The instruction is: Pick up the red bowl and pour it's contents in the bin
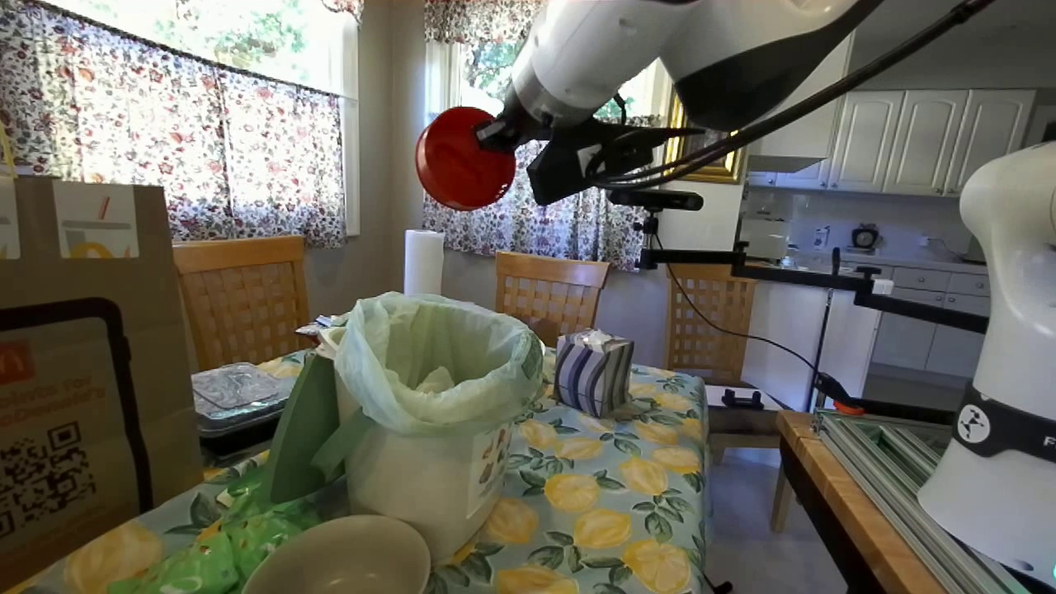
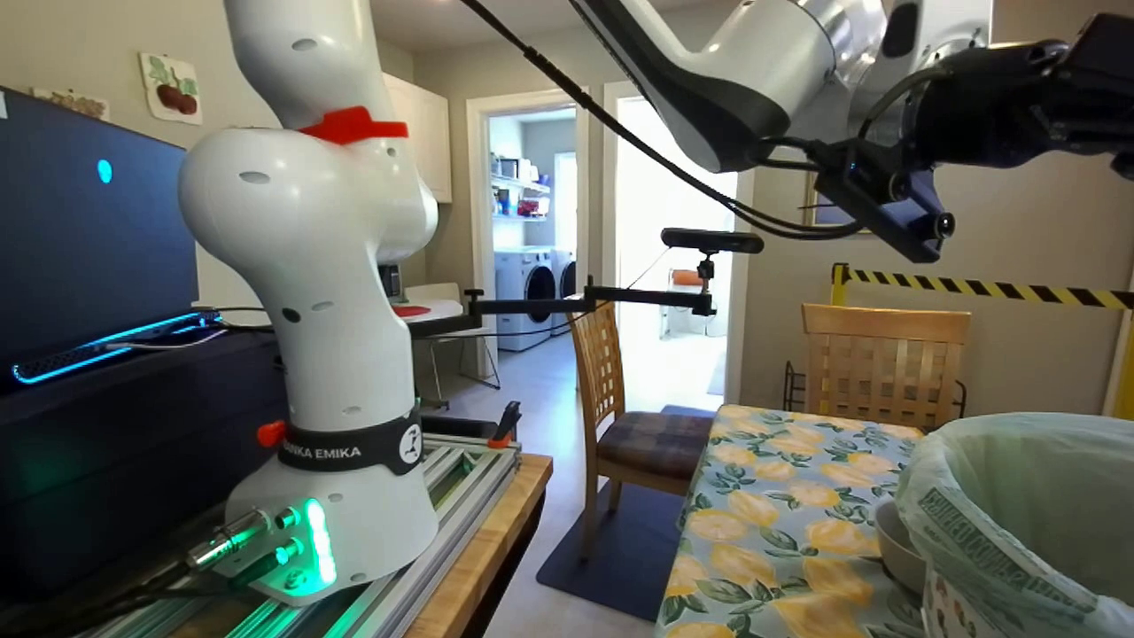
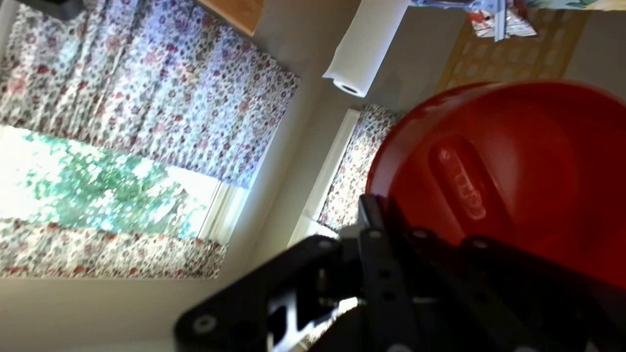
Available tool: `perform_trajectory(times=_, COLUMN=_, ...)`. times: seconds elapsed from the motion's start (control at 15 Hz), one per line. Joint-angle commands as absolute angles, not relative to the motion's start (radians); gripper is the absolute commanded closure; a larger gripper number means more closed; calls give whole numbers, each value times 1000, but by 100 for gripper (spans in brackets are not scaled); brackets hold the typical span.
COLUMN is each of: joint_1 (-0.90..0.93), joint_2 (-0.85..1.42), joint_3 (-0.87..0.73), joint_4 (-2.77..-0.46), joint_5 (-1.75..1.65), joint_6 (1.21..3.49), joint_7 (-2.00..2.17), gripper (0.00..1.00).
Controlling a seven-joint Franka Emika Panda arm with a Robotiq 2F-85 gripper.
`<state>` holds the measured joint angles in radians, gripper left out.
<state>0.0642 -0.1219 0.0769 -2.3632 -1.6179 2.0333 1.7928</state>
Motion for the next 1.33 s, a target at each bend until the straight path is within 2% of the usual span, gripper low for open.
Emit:
perform_trajectory(times=0.0, joint_1=30, joint_2=-292, joint_3=-21, joint_4=-2470, joint_5=-1550, joint_6=2311, joint_7=1684, gripper=99)
perform_trajectory(times=0.33, joint_1=-35, joint_2=-395, joint_3=-197, joint_4=-2559, joint_5=-1451, joint_6=2718, joint_7=1482, gripper=99)
perform_trajectory(times=0.6, joint_1=-22, joint_2=-373, joint_3=-355, joint_4=-2624, joint_5=-1275, joint_6=2967, joint_7=1241, gripper=99)
perform_trajectory(times=0.67, joint_1=-61, joint_2=-349, joint_3=-341, joint_4=-2646, joint_5=-1193, joint_6=3025, joint_7=1164, gripper=99)
perform_trajectory(times=0.87, joint_1=96, joint_2=-319, joint_3=-507, joint_4=-2721, joint_5=-995, joint_6=3070, joint_7=957, gripper=99)
perform_trajectory(times=1.07, joint_1=326, joint_2=-356, joint_3=-683, joint_4=-2802, joint_5=-756, joint_6=2996, joint_7=749, gripper=99)
perform_trajectory(times=1.13, joint_1=398, joint_2=-267, joint_3=-714, joint_4=-2751, joint_5=-677, joint_6=3012, joint_7=721, gripper=99)
perform_trajectory(times=1.27, joint_1=553, joint_2=-418, joint_3=-810, joint_4=-2766, joint_5=-518, joint_6=2813, joint_7=578, gripper=98)
